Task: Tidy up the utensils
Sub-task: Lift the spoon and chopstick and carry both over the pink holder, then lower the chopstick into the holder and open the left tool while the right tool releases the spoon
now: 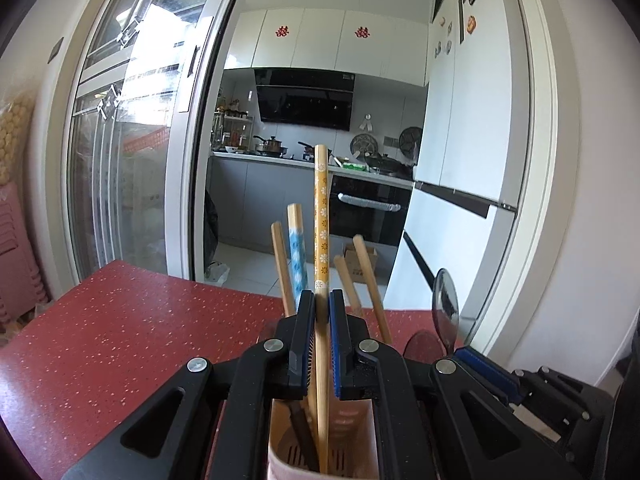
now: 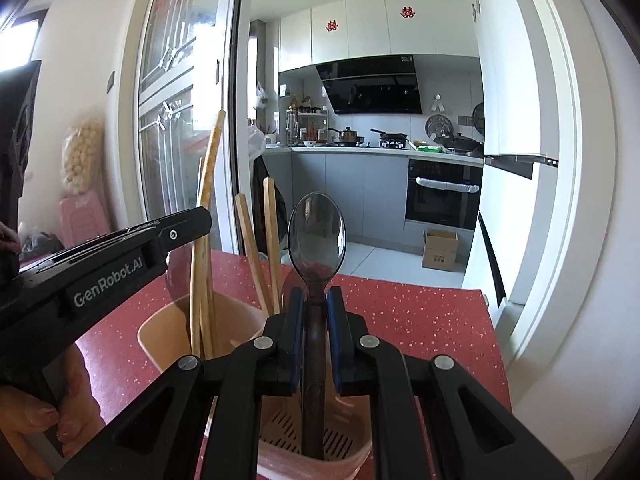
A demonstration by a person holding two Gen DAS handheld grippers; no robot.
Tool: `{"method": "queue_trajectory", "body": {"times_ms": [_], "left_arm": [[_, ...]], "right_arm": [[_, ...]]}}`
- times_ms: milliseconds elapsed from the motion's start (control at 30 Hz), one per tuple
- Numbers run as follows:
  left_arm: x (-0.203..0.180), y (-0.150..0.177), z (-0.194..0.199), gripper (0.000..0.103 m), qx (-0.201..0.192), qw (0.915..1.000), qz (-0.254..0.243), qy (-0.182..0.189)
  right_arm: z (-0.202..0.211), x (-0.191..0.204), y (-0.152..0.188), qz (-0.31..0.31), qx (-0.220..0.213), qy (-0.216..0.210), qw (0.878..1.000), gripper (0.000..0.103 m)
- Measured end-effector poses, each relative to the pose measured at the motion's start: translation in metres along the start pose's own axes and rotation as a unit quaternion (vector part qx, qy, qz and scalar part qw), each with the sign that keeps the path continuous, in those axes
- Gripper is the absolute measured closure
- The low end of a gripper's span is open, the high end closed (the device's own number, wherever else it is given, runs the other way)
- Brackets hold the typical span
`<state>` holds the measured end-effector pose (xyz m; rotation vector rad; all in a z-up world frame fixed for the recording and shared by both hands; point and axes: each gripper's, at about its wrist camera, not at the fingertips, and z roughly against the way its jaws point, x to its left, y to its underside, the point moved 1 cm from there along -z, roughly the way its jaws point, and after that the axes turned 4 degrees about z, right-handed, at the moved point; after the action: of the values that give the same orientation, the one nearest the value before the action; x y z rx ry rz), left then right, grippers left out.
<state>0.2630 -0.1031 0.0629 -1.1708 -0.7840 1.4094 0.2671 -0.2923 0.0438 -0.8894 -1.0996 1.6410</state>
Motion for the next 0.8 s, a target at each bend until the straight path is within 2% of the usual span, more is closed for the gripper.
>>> {"method": "queue_trajectory", "body": {"times_ms": [433, 500, 567, 800], "left_arm": [[0.004, 0.005, 0.006, 0.066, 0.040, 0.9988, -0.021, -0.017], [0.005, 0.005, 0.009, 0.066, 0.044, 0.9987, -0.019, -0.019], [0.006, 0.005, 0.013, 0.066, 0.045, 0.9986, -0.019, -0.021], [0.009, 0.005, 0.031, 0.066, 0.056, 0.9978, -0.021, -0.029]], "right_arm": [[0.007, 0.006, 0.001, 0.003, 0.024, -0.006, 1.000, 0.090], [0.007, 0.007, 0.001, 0.003, 0.032, -0.009, 0.999, 0.084], [0.008, 0.006, 0.000, 0.000, 0.036, -0.011, 0.999, 0.069], [0.024, 0.003, -0.006, -0.020, 0.042, -0.014, 0.999, 0.059]]}}
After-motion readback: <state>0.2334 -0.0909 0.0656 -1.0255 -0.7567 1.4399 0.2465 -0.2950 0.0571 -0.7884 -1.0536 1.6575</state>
